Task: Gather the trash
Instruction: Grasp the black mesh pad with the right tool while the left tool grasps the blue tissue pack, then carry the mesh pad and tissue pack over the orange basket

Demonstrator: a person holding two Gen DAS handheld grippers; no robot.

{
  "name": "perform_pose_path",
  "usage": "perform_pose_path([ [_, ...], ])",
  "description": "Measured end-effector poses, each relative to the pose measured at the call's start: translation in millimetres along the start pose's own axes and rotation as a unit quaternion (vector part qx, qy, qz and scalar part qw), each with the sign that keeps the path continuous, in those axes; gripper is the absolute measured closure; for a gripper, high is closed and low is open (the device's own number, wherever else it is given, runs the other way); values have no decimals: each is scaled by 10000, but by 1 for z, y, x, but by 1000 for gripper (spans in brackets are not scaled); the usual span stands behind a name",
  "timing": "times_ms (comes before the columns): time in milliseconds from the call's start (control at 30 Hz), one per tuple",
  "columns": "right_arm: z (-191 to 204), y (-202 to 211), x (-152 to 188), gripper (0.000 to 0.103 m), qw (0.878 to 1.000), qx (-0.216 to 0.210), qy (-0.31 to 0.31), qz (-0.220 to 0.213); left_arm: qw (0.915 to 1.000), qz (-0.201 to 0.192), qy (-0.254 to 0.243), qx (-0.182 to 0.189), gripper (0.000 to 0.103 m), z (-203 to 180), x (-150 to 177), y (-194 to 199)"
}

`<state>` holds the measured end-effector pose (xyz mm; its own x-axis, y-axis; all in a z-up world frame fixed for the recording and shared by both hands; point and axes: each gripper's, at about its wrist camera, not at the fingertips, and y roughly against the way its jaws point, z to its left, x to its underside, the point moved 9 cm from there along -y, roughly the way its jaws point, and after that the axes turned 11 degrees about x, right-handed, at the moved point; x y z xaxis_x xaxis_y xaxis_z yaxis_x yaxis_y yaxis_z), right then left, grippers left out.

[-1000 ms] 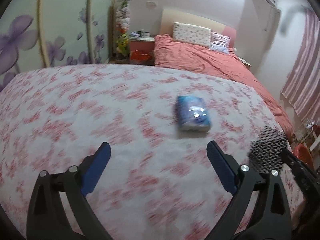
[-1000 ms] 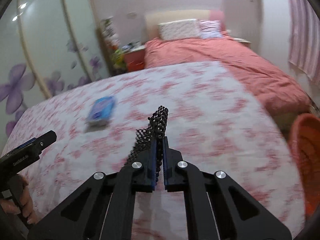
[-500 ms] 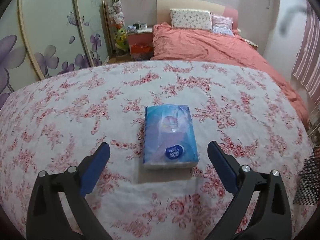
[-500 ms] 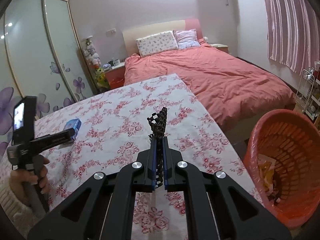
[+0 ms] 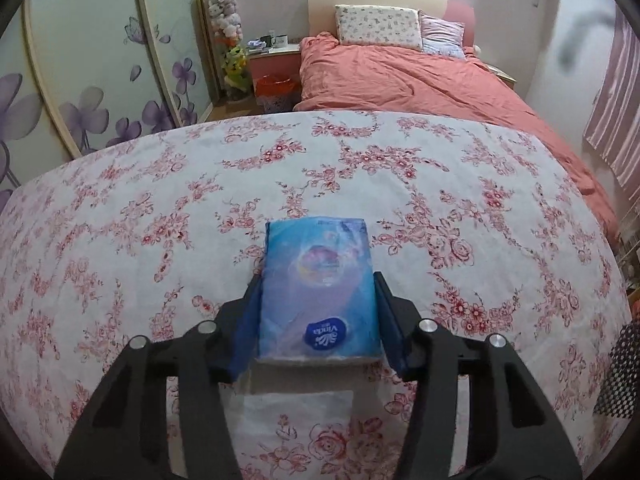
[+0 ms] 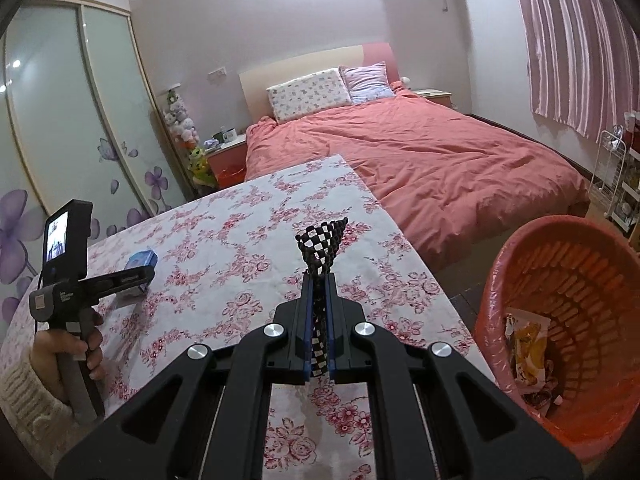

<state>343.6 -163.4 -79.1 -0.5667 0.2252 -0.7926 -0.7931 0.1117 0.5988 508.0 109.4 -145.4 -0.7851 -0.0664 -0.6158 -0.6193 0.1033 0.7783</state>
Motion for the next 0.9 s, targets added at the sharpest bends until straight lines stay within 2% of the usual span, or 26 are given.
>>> perform_pose_path([
  [133,1,5,0,97,10000,-41,20,-41,10000,-38,14,64,52,-1,5,5],
  [300,2,15,-2,97,9999,-61,43,-113,9998,-181,-108,-32,52,-2,11,21],
  [533,4,35,-8,97,9996,-73,56,-255,9988,-430,-229,-8,52,-9,14,56],
  [900,-2,89,-22,97,9970,-139,121,-748,9933,-888,-457,587,52,-47,26,138],
])
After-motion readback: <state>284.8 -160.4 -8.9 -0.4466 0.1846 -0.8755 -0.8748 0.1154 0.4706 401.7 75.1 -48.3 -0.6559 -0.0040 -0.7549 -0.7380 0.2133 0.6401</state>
